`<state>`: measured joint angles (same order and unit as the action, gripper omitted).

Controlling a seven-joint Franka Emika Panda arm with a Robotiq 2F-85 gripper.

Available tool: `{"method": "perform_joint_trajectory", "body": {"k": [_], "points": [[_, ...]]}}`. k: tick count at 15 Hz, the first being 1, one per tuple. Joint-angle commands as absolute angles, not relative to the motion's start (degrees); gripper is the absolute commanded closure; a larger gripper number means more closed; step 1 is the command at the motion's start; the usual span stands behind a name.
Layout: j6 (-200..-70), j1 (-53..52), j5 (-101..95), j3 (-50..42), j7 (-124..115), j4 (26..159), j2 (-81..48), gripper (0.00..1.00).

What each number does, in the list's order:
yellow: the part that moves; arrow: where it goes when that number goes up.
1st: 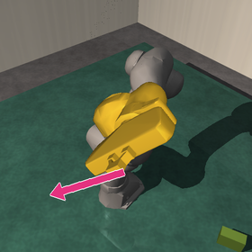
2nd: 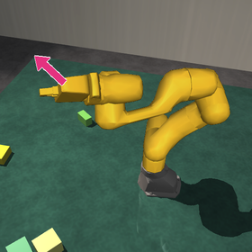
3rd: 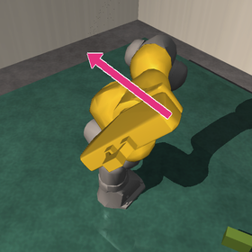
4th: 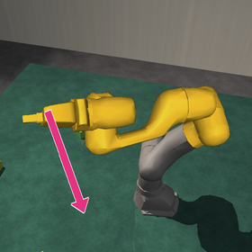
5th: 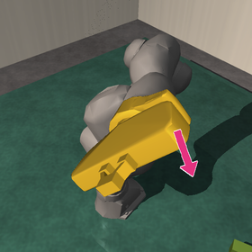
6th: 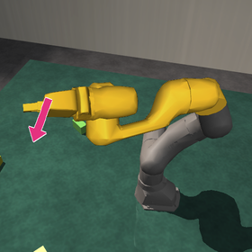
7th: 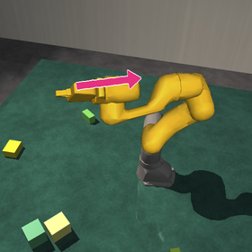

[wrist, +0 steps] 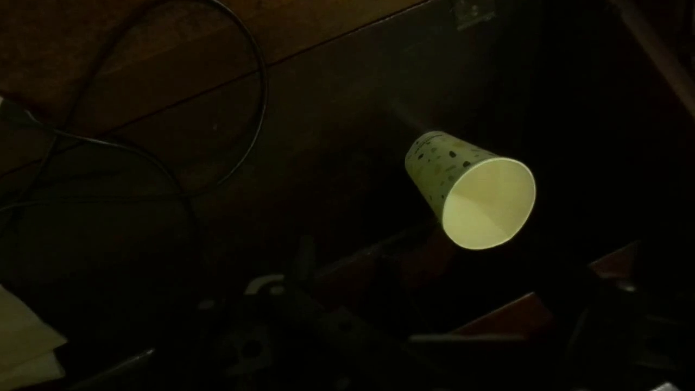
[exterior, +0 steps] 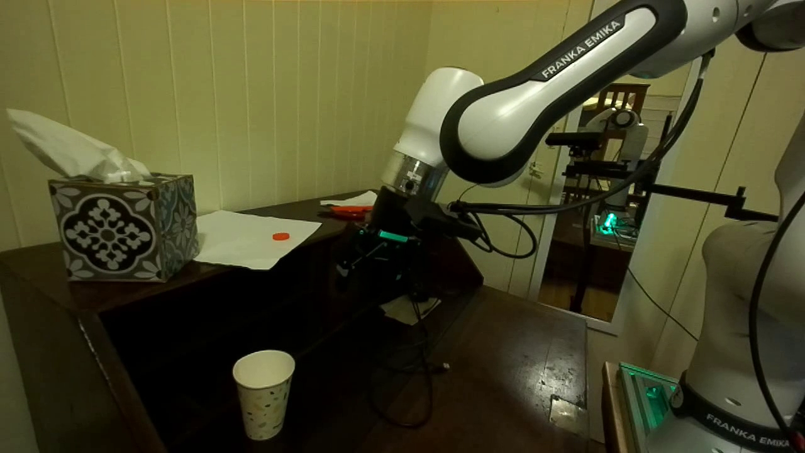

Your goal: Put the orange disc in the cup

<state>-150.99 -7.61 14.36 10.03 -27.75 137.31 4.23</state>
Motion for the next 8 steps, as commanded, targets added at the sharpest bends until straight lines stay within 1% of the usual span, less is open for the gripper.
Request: {"method": "perform_joint_trajectory", "body": {"k": [1, 4, 8], "points": [[-152.7, -7.8, 10.5, 10.3, -28.3, 133.0, 3.1, 0.0], [-153.5, -7.3, 5.5, 10.4, -29.0, 127.5, 1.6, 0.0], [-155.8, -6.7, -5.5, 9.6, -29.7, 118.2, -3.9, 0.0]]}}
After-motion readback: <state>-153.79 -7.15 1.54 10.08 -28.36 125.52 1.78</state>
